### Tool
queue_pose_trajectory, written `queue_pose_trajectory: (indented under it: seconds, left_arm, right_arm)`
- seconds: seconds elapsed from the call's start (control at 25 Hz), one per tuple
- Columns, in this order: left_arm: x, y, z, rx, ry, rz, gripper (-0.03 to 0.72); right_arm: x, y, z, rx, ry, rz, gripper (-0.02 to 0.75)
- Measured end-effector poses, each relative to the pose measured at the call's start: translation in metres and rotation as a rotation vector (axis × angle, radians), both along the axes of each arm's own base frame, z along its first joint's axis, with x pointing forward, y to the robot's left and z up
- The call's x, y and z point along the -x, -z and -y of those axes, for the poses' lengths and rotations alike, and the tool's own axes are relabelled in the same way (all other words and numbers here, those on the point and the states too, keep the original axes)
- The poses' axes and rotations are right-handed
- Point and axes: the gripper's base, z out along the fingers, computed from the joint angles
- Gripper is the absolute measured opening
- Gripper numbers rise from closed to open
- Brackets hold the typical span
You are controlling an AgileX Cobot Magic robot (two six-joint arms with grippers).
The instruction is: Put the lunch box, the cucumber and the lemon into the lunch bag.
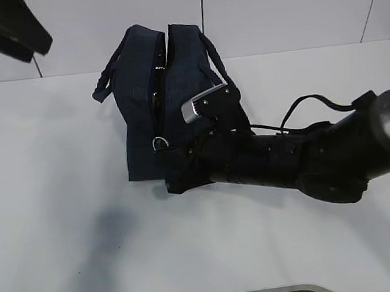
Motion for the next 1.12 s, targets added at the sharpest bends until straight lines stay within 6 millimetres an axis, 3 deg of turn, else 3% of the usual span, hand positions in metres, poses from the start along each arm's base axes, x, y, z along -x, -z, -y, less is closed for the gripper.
queue_pose_trajectory:
  seconds: [0.4,0.72,1.12]
  left_arm:
    - [0.011,0.058,-0.003,-0.055,0.031,-0.167,0.238]
    - [0.029,0.103,-0.007,-0.097,0.09,-0.284,0.238]
    - [0.029,0.133,-0.006,-0.098,0.123,-0.148,0.239]
  right_arm:
    - [0.004,-0.028,0.009,0.091,0.036,0.02,0.005]
    - [0.006,-0.04,0.013,0.111,0.057,0.028,0.005]
    - [-0.006,-0.059,0.009,0.121,0.086,0.063,0.005]
